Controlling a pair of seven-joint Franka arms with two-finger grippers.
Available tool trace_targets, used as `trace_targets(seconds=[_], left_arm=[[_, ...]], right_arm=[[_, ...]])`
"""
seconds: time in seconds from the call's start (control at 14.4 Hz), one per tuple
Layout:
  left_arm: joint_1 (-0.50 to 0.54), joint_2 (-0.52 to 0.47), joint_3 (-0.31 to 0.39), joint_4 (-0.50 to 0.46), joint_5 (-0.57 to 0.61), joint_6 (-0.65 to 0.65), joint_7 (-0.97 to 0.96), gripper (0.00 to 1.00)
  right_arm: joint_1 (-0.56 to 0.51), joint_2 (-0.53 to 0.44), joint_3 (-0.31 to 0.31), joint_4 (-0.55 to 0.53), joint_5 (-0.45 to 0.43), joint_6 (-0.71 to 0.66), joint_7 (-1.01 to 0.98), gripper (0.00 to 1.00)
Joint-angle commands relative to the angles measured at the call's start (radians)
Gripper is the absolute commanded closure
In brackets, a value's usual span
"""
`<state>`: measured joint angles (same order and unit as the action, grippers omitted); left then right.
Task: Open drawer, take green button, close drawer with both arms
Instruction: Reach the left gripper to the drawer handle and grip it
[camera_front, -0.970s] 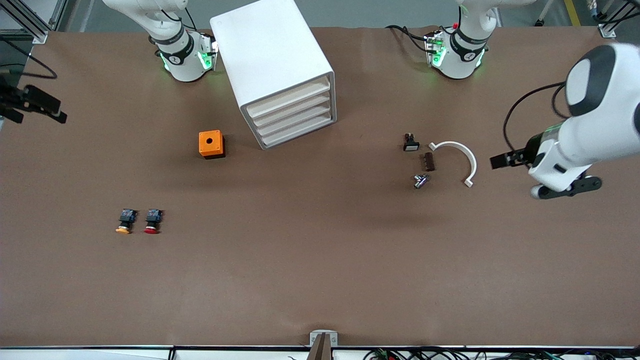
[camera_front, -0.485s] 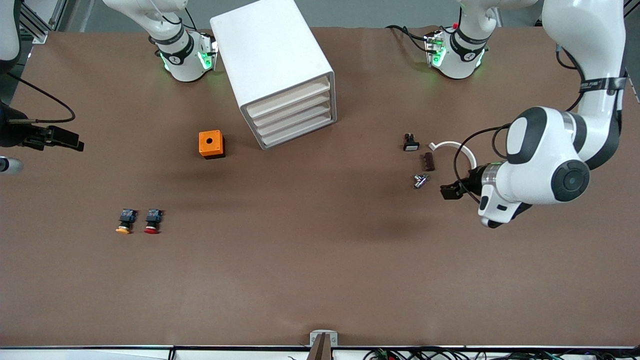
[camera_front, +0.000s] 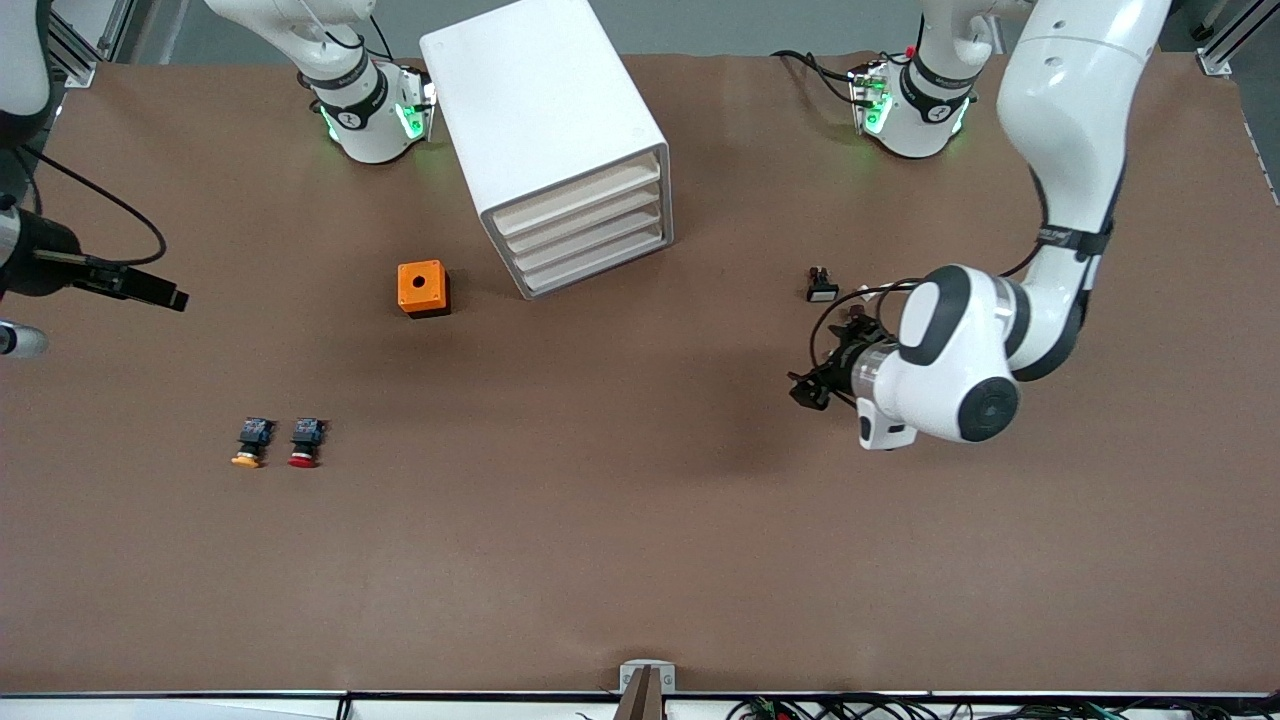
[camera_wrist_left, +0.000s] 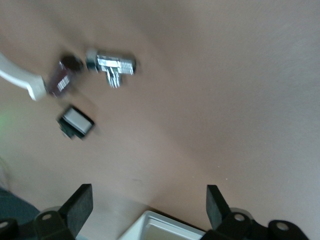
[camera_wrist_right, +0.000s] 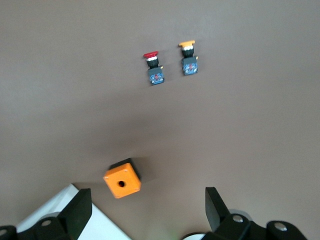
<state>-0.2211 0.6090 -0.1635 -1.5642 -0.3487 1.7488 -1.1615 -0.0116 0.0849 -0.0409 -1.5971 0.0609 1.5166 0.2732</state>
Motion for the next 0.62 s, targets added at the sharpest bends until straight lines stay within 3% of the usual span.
trace_targets(seconds=[0.0, 0.14, 0.55], left_arm=[[-0.094, 0.055, 0.004, 0.052, -0.045, 0.011, -0.168, 0.0], [-0.139, 0.086, 0.002, 0.081, -0.07, 0.037, -0.326, 0.0], [-0.253, 0.136, 0.002, 0.082, -0.244, 0.046, -0.66, 0.0]], right_arm=[[0.102, -0.005, 0.003, 0.006, 0.008, -0.003, 0.275, 0.0], [0.166, -0.004, 0.003, 0.006, 0.008, 0.016, 0.447, 0.0], [0.285, 0.001, 0.003, 0.006, 0.008, 0.091, 0.633, 0.0]])
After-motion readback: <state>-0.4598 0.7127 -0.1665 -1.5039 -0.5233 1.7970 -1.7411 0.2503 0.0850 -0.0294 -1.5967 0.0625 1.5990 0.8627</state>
